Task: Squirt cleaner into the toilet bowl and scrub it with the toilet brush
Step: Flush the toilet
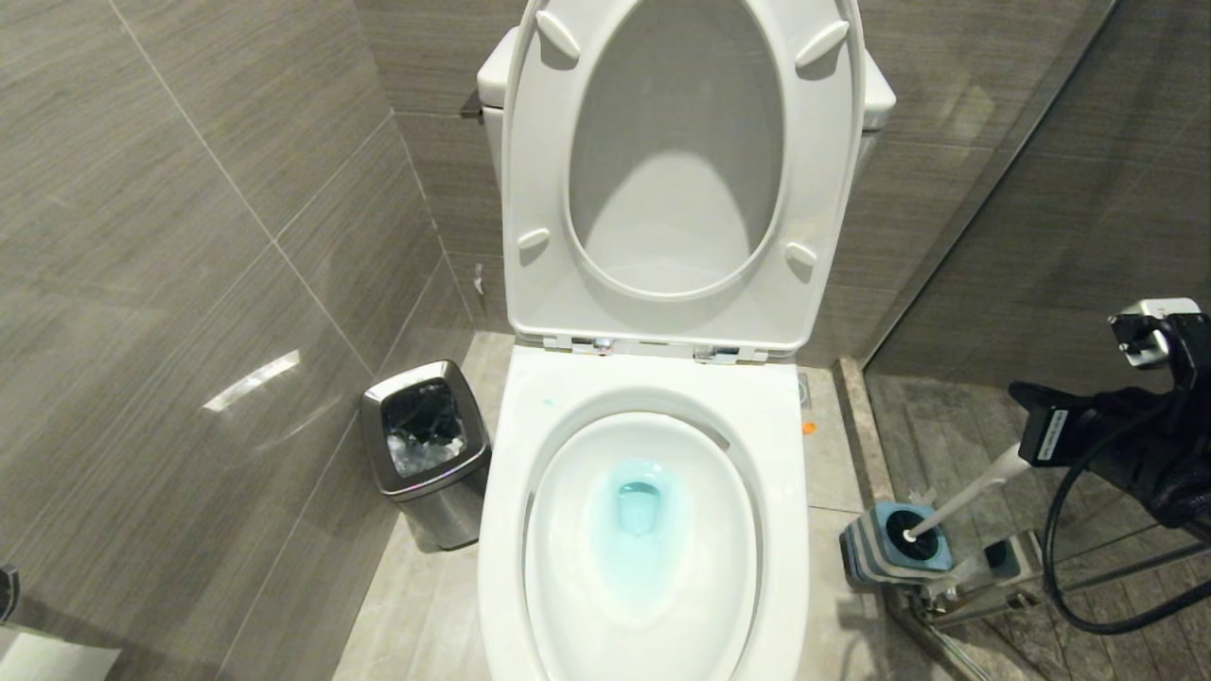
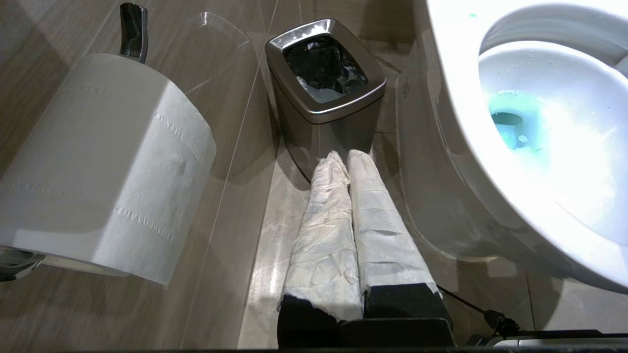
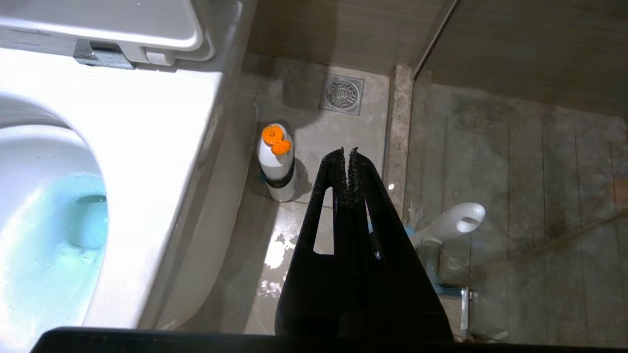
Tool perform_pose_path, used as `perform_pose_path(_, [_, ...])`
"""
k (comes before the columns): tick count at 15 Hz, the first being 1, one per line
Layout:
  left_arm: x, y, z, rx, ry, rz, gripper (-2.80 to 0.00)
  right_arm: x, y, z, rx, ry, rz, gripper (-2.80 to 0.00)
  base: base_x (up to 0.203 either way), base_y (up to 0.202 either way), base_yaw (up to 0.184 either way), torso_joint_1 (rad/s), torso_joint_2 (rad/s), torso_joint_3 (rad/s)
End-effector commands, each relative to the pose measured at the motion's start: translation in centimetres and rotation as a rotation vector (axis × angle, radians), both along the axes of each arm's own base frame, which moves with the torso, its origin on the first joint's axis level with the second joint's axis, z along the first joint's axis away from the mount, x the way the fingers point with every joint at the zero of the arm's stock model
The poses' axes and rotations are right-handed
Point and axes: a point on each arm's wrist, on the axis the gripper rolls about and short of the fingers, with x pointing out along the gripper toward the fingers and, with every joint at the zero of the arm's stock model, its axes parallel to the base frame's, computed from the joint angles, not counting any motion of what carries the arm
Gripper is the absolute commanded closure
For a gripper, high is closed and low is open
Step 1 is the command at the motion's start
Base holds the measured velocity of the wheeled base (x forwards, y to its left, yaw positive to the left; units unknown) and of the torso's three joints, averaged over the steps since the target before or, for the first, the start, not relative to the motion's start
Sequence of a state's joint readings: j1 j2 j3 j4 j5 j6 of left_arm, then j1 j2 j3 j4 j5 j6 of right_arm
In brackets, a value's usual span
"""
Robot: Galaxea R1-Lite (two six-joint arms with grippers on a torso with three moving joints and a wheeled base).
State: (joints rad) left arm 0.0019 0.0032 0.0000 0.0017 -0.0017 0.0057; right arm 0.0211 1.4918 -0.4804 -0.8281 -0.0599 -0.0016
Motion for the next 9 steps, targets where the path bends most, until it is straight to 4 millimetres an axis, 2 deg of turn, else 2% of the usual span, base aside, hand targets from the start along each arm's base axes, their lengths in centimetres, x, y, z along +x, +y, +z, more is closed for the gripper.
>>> perform_pose_path(1, [0.0,0.0,0.0,0.000,0.000,0.000,0.00,-1.0,-0.1,0.7,-0.007,-0.003,-0.029,0.00,0.000,0.000,0.000,0.000,0.00,0.000])
perform_pose_path(3, [0.0,0.0,0.0,0.000,0.000,0.000,0.00,-1.6,-0.2,1.8,-0.009,-0.009,-0.055,0.00,0.000,0.000,0.000,0.000,0.00,0.000])
perform_pose_path(7, [0.0,0.0,0.0,0.000,0.000,0.000,0.00,-1.2,-0.3,5.5,-0.010,-0.101,-0.133,0.00,0.000,0.000,0.000,0.000,0.00,0.000])
perform_pose_path(9, [0.0,0.0,0.0,0.000,0.000,0.001,0.00,-1.1,-0.5,6.2,-0.023,-0.103,-0.209,0.00,0.000,0.000,0.000,0.000,0.00,0.000])
